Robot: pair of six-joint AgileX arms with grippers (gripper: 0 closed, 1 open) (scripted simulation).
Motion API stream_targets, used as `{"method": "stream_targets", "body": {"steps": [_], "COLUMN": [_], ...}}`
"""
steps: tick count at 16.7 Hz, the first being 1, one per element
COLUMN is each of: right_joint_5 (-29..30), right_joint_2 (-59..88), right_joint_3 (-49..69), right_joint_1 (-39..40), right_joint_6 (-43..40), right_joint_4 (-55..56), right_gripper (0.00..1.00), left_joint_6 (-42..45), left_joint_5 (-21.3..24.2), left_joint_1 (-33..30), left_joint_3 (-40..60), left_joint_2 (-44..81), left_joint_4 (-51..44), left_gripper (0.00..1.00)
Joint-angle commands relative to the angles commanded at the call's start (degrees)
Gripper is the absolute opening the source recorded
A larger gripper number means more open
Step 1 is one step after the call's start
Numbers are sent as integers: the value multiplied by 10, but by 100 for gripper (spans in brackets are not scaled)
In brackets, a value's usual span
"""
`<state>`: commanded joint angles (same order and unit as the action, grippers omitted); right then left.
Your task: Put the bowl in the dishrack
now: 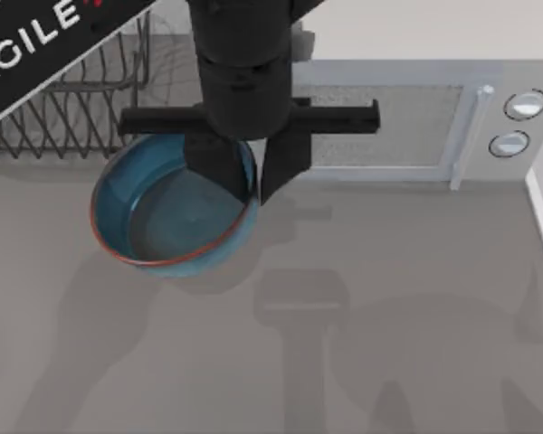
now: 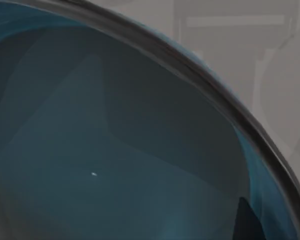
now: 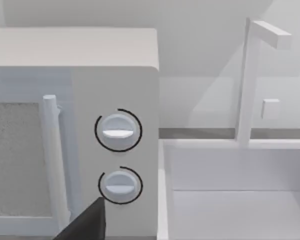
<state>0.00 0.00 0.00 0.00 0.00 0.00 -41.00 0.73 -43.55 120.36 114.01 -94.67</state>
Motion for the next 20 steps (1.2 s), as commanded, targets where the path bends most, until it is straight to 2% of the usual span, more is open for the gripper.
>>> {"method": "stream_targets", "body": {"steps": [4,9,13,16,20], "right_joint_5": [0,0,0,0,0], "right_joint_2": [0,0,0,0,0], "right_joint_3": [0,0,0,0,0], "right_joint_1": [0,0,0,0,0], "right_joint_6": [0,0,0,0,0], "right_joint_4": [0,0,0,0,0], "right_gripper": [100,100,100,100,100], "left_joint_6": [98,242,303,341,392], "left_joint_5": [34,75,67,61,73], "left_joint_1": [71,252,383,453,523], "left_joint_3": [-77,-254,-377,-418,-487], "left_joint_2": [-78,-258,-379,-433,-537], "left_joint_4": [108,373,573,664,733], "left_gripper": [0,0,0,0,0]}}
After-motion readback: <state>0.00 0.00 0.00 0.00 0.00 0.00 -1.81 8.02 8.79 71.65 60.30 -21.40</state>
